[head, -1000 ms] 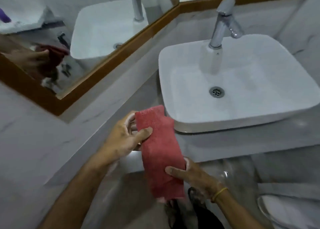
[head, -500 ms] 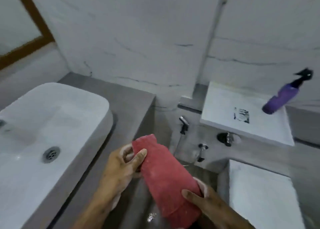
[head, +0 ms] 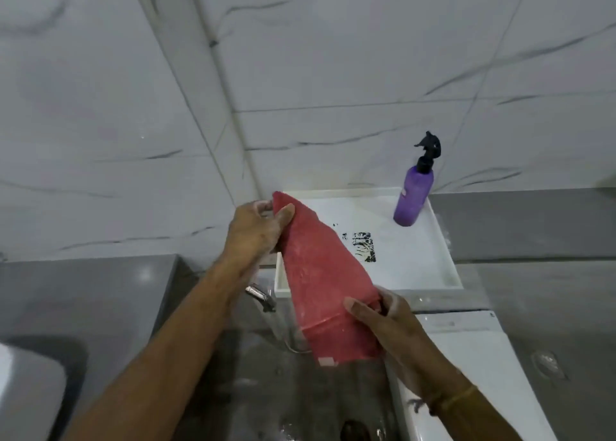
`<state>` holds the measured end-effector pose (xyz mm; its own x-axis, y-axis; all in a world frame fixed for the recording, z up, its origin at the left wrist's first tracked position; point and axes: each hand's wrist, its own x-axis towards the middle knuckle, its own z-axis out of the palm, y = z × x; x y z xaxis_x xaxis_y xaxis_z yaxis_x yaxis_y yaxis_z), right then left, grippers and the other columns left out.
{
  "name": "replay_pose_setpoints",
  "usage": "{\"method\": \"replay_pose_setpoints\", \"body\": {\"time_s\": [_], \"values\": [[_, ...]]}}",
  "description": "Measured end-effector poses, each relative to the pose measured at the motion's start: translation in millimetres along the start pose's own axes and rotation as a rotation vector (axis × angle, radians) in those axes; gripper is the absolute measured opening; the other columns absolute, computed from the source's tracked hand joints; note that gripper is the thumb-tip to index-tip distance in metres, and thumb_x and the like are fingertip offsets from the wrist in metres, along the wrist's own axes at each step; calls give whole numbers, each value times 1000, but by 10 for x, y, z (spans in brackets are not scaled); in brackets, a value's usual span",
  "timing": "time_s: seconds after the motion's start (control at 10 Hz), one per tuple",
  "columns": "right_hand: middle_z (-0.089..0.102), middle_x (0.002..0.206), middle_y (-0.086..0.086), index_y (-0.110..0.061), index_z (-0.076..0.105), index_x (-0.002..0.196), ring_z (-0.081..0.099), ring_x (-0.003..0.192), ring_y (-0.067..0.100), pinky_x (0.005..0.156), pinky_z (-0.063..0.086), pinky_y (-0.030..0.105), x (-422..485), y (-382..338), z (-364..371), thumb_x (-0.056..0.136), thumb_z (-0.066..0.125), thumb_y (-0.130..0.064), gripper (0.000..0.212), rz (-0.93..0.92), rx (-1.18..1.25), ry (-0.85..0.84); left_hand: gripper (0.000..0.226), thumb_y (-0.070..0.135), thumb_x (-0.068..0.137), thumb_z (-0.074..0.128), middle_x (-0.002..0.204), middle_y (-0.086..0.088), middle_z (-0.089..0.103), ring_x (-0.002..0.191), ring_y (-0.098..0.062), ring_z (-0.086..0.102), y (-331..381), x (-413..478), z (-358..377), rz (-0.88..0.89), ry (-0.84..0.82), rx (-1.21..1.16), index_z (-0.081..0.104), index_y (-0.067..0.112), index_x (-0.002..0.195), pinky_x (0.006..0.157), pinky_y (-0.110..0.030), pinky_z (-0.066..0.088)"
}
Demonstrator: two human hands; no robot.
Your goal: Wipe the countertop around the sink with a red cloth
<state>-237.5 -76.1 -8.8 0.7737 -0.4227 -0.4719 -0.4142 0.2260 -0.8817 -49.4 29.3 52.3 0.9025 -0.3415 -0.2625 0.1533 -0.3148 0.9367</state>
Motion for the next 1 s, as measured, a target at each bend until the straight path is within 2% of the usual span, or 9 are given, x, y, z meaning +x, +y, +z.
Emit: {"method": "replay_pose_setpoints", "body": {"time_s": [0.1, 0.2, 0.3, 0.4, 0.5, 0.6, 0.8, 0.9, 1.0], "values": [[61, 119, 8, -12, 44, 126, 62, 104, 28, 93, 53, 45, 594, -212, 10, 82, 66, -41, 57, -90, -345, 105, 63, 34, 80, 70, 123, -16, 60, 104, -37, 63, -76, 568, 191, -71, -26, 213, 41, 7, 130, 84, -45, 56], [59, 121, 14, -8, 38, 120, 61, 104, 31, 90, 51, 34, 1070, -140, -12, 84, 66, -30, 51, -110, -540, 124, 72, 36, 82, 66, 137, -20, 50, 123, -36, 49, -487, 826, 434, -121, -104, 611, 31, 4, 137, 103, -42, 41], [54, 124, 15, -8, 38, 127, 56, 109, 31, 96, 49, 37, 1362, 11, -52, 84, 65, -28, 55, -140, -706, 133, 65, 35, 83, 65, 125, -20, 57, 114, -36, 54, -823, 854, 635, -141, -97, 778, 35, 6, 132, 97, -43, 45], [49, 123, 16, -7, 45, 126, 52, 109, 30, 94, 45, 34, 1475, 107, -70, 86, 62, -29, 49, -121, -802, 174, 58, 28, 82, 66, 122, -21, 56, 111, -38, 55, -994, 776, 774, -144, -37, 836, 38, 6, 127, 92, -44, 45], [52, 121, 17, -6, 49, 122, 54, 105, 28, 89, 44, 29, 1507, 118, -36, 84, 62, -23, 44, -124, -789, 185, 48, 18, 81, 65, 116, -21, 59, 106, -37, 57, -1010, 750, 866, -149, 17, 808, 42, 3, 120, 87, -40, 46], [56, 119, 16, -5, 51, 119, 55, 105, 27, 91, 45, 30, 1483, 162, -4, 83, 64, -18, 40, -97, -719, 185, 47, 11, 80, 64, 112, -19, 62, 103, -35, 59, -1003, 791, 870, -120, 50, 756, 43, 5, 121, 87, -39, 47], [43, 126, 17, -8, 40, 128, 51, 112, 28, 99, 44, 33, 1310, 204, 108, 85, 62, -22, 50, -42, -714, 114, 47, 21, 88, 58, 123, -17, 56, 111, -34, 55, -966, 831, 762, -35, -59, 834, 39, 9, 129, 97, -46, 48], [37, 128, 14, -10, 39, 127, 49, 113, 28, 99, 45, 33, 1231, 99, 85, 85, 62, -33, 53, -60, -789, 179, 45, 33, 90, 52, 123, -17, 50, 111, -35, 54, -832, 755, 689, 5, -83, 932, 41, 8, 126, 93, -46, 47], [41, 128, 13, -11, 43, 124, 47, 113, 24, 99, 43, 30, 1103, -195, 46, 87, 59, -34, 47, -220, -860, 220, 43, 35, 91, 47, 126, -14, 51, 111, -32, 54, -592, 636, 565, 180, -75, 997, 42, 11, 127, 91, -44, 48]]}}
